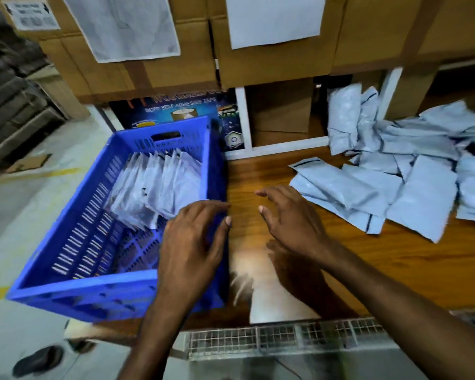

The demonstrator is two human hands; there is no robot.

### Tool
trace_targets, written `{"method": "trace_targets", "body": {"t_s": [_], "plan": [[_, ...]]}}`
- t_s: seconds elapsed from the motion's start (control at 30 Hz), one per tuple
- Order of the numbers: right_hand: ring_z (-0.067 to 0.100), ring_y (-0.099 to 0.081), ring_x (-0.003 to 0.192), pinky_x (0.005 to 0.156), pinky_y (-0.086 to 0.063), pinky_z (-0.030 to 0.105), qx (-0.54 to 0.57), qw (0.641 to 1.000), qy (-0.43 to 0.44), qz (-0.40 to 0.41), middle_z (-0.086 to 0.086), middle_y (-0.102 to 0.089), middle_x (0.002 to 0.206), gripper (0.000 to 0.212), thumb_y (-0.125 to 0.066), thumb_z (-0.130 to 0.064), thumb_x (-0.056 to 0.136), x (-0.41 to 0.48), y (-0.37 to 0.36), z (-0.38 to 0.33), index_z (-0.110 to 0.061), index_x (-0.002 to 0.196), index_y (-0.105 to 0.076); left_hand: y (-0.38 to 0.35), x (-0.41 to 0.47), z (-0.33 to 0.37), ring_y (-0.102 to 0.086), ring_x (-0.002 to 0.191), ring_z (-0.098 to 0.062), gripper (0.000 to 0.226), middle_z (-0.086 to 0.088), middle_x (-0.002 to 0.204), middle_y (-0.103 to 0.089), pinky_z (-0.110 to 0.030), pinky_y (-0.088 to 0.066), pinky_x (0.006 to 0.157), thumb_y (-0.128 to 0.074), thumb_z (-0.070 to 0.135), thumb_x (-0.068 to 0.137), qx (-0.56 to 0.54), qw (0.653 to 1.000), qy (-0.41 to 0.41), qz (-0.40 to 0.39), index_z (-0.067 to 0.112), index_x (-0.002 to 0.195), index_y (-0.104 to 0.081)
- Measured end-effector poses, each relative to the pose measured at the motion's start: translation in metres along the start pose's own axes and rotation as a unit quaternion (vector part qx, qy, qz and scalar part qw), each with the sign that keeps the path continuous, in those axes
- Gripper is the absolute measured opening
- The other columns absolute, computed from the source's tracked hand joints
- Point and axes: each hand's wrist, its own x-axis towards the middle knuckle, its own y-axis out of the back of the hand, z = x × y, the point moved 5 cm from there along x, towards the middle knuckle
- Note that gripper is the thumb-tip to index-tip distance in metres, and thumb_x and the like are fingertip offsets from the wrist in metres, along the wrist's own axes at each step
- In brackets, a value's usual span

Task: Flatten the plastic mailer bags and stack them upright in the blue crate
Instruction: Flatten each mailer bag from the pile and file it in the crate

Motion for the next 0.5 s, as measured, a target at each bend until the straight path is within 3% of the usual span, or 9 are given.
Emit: {"method": "trace_targets", "body": {"t_s": [0.17,0.27,0.33,0.4,0.5], "plan": [[0.021,-0.056,0.115,0.094,-0.048,0.038,-0.021,0.998,-0.055,-0.015,-0.002,-0.066,0.121,0.027,-0.064,-0.027,0.095,-0.026,0.046,0.091,-0.023,0.121,-0.067,-0.067,-0.012,0.074,-0.062,0.11,-0.016,0.019,0.011,0.118,-0.067,-0.04,-0.049,0.089,-0.061,0.032,0.101,-0.019,1.0,0.001,0.024,0.025,0.118,-0.069],[0.029,-0.052,0.12,0.099,-0.044,0.044,-0.067,0.991,-0.117,0.007,0.007,-0.064,0.126,0.031,-0.063,-0.032,0.096,-0.02,0.067,0.148,-0.019,0.124,-0.065,-0.131,-0.023,0.082,-0.06,0.11,-0.015,0.026,0.013,0.124,-0.065,-0.04,-0.047,0.088,-0.058,0.04,0.103,-0.043,0.997,0.051,-0.04,0.03,0.125,-0.065],[0.031,-0.044,0.131,0.105,-0.038,0.046,-0.119,0.982,-0.144,-0.008,0.01,-0.054,0.141,0.044,-0.057,-0.041,0.099,-0.004,0.069,0.176,-0.018,0.136,-0.056,-0.172,-0.028,0.072,-0.055,0.123,-0.016,0.038,0.01,0.136,-0.062,-0.038,-0.044,0.097,-0.054,0.049,0.103,-0.035,0.991,0.083,-0.101,0.032,0.137,-0.057],[0.035,-0.035,0.14,0.109,-0.035,0.049,-0.158,0.975,-0.15,-0.044,0.012,-0.038,0.155,0.058,-0.049,-0.049,0.101,0.013,0.061,0.197,-0.017,0.148,-0.042,-0.206,-0.034,0.059,-0.042,0.141,-0.017,0.055,0.007,0.152,-0.049,-0.039,-0.037,0.109,-0.044,0.06,0.103,0.013,0.981,0.1,-0.163,0.033,0.151,-0.043],[0.038,-0.024,0.147,0.115,-0.027,0.053,-0.194,0.956,-0.179,-0.128,0.015,-0.02,0.164,0.071,-0.036,-0.06,0.102,0.026,0.037,0.223,-0.018,0.158,-0.022,-0.233,-0.05,0.045,-0.007,0.158,-0.012,0.075,0.011,0.171,-0.013,-0.04,-0.013,0.125,-0.02,0.075,0.101,0.092,0.962,0.112,-0.231,0.034,0.164,-0.013]]}}
